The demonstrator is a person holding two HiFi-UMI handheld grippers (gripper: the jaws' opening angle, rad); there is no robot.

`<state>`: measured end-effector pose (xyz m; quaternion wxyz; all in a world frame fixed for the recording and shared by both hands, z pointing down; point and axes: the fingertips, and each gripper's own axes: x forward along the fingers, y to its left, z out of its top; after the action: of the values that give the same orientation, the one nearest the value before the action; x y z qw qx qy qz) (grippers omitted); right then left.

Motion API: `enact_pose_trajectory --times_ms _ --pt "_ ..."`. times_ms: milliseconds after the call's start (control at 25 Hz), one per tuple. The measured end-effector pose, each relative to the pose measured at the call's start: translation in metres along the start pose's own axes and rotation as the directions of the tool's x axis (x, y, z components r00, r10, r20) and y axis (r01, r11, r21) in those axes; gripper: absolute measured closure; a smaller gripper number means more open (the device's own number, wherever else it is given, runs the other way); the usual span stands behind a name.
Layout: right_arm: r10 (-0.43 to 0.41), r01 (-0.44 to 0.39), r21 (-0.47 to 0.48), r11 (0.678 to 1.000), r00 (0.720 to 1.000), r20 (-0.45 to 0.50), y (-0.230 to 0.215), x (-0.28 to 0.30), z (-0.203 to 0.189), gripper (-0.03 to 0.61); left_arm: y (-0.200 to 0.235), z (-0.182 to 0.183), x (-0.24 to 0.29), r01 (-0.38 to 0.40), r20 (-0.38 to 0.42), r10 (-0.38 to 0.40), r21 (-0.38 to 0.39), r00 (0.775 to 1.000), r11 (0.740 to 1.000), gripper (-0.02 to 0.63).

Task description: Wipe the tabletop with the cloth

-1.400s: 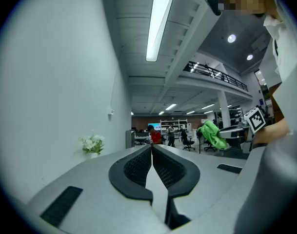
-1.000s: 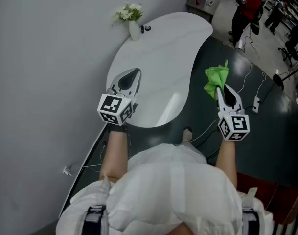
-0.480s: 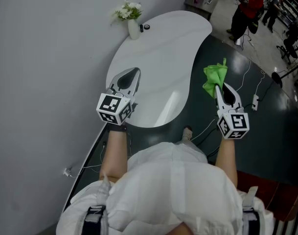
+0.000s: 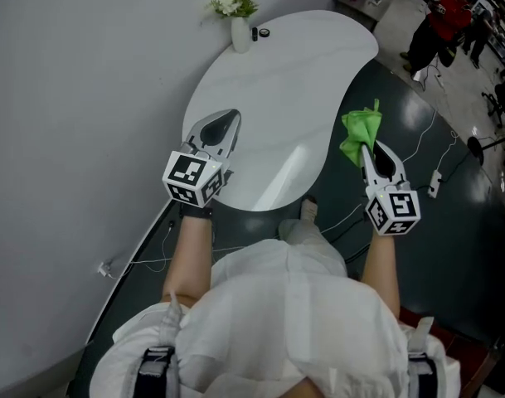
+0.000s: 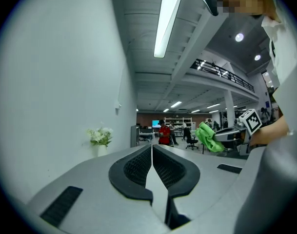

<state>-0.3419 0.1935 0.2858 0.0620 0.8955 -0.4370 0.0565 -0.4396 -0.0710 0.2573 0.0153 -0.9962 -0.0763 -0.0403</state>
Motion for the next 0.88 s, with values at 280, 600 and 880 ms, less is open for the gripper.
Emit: enact_pose_trajectory --times_ms 280,600,880 --pt "0.155 -0.155 -0.012 0.988 0.988 -0.014 -0.031 0.088 -0.013 0.509 0.027 -0.023 0.044 -0.120 -0.036 0.119 -0.026 0.992 0.992 0.592" --pt "0.292 -0.293 -0.030 0.956 0.956 -0.040 -0.106 0.179 -0.009 0.509 0.043 -0.023 0.135 -0.218 -0.063 0.215 -0.049 0.975 0.975 0.592" --pt "0.362 -0.365 -0.011 0.931 0.928 -0.088 -0.153 0.239 -0.027 0.509 0.051 -0.012 0.203 -0.266 -0.059 0.264 -0.027 0.963 0.964 0.592"
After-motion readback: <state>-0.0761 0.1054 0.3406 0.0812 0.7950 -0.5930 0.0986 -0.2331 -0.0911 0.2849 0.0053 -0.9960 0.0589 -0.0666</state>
